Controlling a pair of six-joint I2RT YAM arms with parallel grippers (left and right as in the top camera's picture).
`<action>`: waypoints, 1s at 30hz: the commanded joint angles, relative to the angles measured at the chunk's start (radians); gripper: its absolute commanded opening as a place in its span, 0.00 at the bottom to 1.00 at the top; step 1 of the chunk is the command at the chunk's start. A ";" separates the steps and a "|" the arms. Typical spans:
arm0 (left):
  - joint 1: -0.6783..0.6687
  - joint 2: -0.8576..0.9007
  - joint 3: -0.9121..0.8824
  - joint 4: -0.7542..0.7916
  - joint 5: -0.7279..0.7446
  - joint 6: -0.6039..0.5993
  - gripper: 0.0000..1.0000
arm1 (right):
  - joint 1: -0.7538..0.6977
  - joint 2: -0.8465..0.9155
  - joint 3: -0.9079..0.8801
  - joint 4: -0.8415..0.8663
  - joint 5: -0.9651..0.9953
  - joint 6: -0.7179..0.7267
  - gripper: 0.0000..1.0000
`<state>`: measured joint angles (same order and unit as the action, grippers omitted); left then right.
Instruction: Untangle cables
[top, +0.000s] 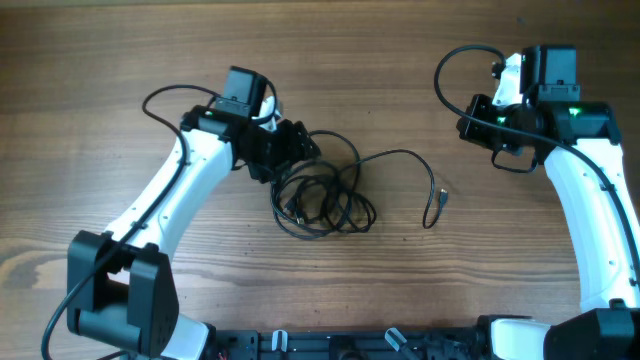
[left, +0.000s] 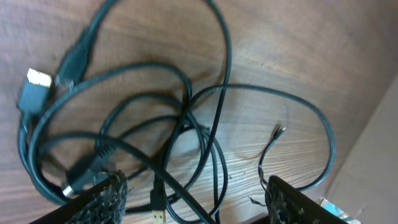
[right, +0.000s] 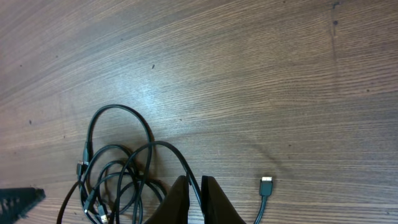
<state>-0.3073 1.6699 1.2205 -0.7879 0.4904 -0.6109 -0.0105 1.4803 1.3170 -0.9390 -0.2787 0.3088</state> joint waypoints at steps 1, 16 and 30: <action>-0.044 0.004 -0.015 -0.006 -0.038 -0.137 0.63 | -0.002 -0.024 -0.001 -0.001 0.013 -0.021 0.11; -0.102 0.007 -0.089 0.058 -0.099 -0.315 0.64 | -0.002 -0.023 -0.001 0.000 0.013 -0.021 0.10; -0.101 0.074 -0.089 0.253 -0.146 -0.317 0.16 | -0.002 -0.023 -0.001 0.000 -0.006 -0.021 0.11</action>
<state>-0.4194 1.7260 1.1389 -0.6018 0.3740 -0.9333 -0.0105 1.4803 1.3170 -0.9386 -0.2787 0.3088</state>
